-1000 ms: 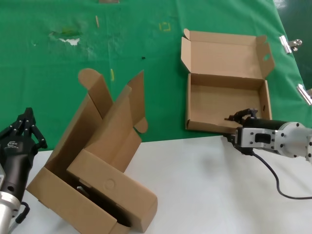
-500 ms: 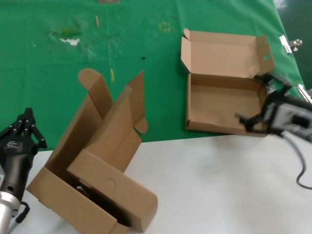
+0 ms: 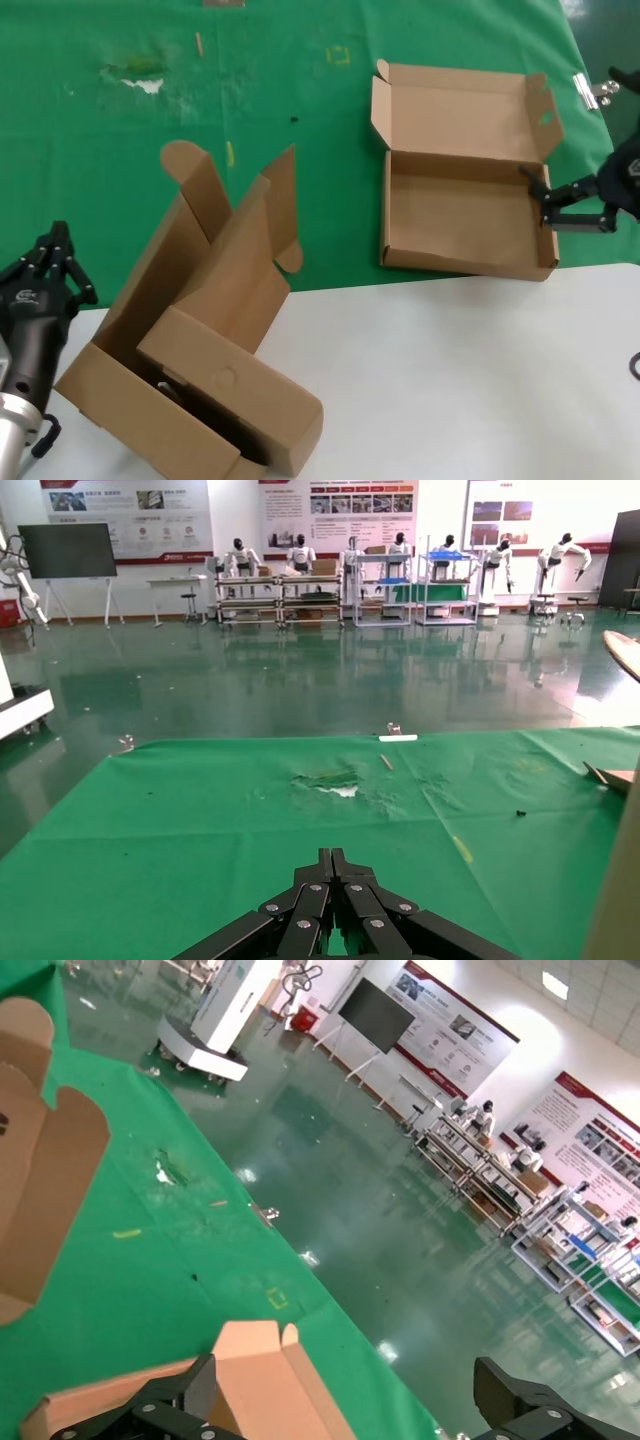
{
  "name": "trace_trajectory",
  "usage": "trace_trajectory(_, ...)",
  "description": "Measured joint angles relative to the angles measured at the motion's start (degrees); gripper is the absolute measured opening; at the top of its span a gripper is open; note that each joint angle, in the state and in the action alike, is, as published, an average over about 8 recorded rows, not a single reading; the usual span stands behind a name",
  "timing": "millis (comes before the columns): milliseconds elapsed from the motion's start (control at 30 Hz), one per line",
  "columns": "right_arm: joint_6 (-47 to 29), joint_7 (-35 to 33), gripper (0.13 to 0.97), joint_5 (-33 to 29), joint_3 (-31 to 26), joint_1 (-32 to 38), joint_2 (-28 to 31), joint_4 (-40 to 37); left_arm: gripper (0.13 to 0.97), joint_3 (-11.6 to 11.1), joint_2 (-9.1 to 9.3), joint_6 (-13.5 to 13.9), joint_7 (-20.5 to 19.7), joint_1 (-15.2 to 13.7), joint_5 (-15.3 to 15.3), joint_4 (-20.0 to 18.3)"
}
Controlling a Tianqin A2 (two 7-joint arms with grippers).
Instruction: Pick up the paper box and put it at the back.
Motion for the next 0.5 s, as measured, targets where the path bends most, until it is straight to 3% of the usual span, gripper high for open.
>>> trace_trajectory(233, 2.6, -1.22, 0.902, 2.35, -1.26, -0.17, -1.84, -1.47, 0.166, 0.0, 0.0, 0.0, 0.0, 0.0, 0.0, 0.0)
trace_trajectory(500, 6.11, -2.88, 0.954, 5.66, -2.7, -0.52, -4.28, -3.34, 0.258, 0.0, 0.0, 0.0, 0.0, 0.0, -0.01, 0.0)
